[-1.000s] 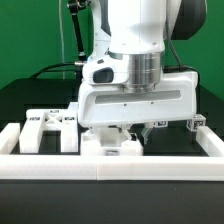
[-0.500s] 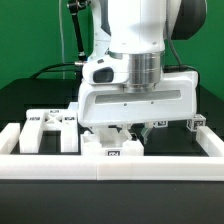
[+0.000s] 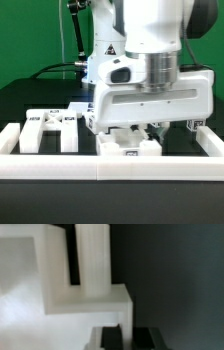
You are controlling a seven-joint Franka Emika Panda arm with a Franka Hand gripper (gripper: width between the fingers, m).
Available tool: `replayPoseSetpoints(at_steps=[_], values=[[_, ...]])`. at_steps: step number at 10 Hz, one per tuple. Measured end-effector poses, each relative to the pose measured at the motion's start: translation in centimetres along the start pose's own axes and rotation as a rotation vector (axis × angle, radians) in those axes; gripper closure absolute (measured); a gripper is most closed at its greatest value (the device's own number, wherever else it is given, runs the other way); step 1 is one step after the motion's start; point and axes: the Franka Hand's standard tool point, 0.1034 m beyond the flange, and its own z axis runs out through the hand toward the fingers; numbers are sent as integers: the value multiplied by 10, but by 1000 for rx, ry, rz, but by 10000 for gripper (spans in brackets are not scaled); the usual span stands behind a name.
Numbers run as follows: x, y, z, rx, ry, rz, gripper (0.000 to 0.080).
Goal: Assemble chair
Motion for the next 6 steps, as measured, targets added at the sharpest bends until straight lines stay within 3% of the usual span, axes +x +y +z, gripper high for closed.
replayPoseSetpoints(at_steps=[6], values=[[17, -48, 1, 2, 19, -13, 765]])
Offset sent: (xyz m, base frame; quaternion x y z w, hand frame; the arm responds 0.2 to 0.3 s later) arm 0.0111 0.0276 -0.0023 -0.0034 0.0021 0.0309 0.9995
